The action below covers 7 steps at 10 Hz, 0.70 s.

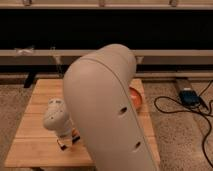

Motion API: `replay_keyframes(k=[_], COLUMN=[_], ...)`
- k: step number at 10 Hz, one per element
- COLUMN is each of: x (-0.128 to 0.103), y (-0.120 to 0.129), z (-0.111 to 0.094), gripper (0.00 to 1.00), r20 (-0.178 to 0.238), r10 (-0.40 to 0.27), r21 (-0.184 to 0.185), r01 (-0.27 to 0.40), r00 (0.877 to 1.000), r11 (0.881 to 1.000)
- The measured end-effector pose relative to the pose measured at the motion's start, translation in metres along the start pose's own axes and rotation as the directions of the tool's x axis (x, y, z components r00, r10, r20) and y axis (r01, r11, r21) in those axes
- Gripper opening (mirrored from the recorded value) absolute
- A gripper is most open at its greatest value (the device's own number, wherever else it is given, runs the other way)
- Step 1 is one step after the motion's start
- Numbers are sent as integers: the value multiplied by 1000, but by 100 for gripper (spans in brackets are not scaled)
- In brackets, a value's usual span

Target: Place the eraser on the white sponge

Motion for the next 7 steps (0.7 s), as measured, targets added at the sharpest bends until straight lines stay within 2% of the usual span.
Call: replay_keyframes(k=[1, 4, 6, 7], x=[0, 1, -1, -5], y=[0, -1, 0, 2], z=[2, 0, -8, -19], gripper=[60, 33, 15, 12], r20=[-4, -5, 3, 11], r10=[8, 22, 22, 14], r21=[-1, 8, 19, 33], r01=[-8, -22, -22, -15], r00=[1000, 1000, 1000, 1000], r11=[1000, 1000, 1000, 999])
